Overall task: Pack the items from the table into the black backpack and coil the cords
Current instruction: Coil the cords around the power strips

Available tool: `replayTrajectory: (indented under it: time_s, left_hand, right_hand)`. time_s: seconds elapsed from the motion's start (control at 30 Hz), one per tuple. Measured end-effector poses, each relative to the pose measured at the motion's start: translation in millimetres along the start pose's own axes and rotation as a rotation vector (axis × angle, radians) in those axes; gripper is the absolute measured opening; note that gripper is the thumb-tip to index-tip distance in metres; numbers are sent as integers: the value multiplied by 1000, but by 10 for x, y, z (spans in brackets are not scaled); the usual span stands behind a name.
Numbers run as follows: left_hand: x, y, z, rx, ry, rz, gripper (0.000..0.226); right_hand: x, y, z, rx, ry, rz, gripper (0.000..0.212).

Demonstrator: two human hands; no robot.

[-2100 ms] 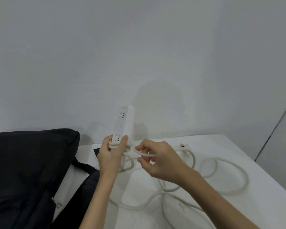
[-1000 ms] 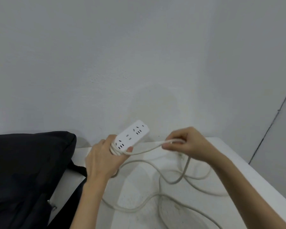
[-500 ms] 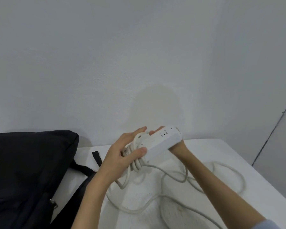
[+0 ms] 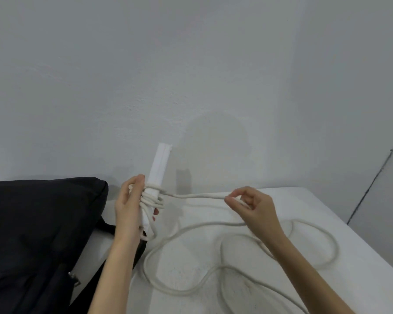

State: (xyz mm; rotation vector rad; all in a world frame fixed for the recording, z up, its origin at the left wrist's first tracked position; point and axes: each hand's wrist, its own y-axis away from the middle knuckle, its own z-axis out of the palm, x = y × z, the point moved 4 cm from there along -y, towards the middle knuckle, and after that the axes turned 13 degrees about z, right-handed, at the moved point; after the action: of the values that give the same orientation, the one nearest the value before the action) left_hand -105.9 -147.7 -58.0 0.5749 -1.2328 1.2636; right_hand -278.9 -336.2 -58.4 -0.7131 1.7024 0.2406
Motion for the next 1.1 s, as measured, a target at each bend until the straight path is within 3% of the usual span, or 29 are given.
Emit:
replayTrajectory:
  time_s: [0.1,0.2,0.33,0.43,0.53,0.67,0.8,0.87,0.97,1.1]
  left_hand:
    - [-49,44,58,-13,-14,-15,30]
    - [-81,39,61,-46,-29,-48,19]
    - [-91,12,77,-127,-220,107,8]
    - [-128,105,191,-262,-509,211,44]
    - [-116,253,385,-420,-700,270,65]
    - [-56,326,494,-372,-883,414,89]
    - [-99,325,479,-386,-1033,406,89]
    - [-103,321,464,-406,-1011,385,76]
    - [-112,308,435,-393,-992,338,63]
    - [-77,216,282,-249,-965,341,56]
  right_hand:
    - [-346,44,-27,159,102,-214,13]
    - [-518,-34,-73,232,37,-195,14]
    - [-735,67,61,35,119,-381,15]
    - [-921,188,240,-37,301,-528,23]
    - [-1011,93,240,-33,290,-505,23]
    - [-946,112,331,-205,312,-404,18]
    - [-865,437,587,-197,437,-572,30]
    - [-838,464,615,-181,440,-615,33]
    - [-821,403,541,-271,257,-460,26]
    - [-738,363,360,-483,14,-148,6]
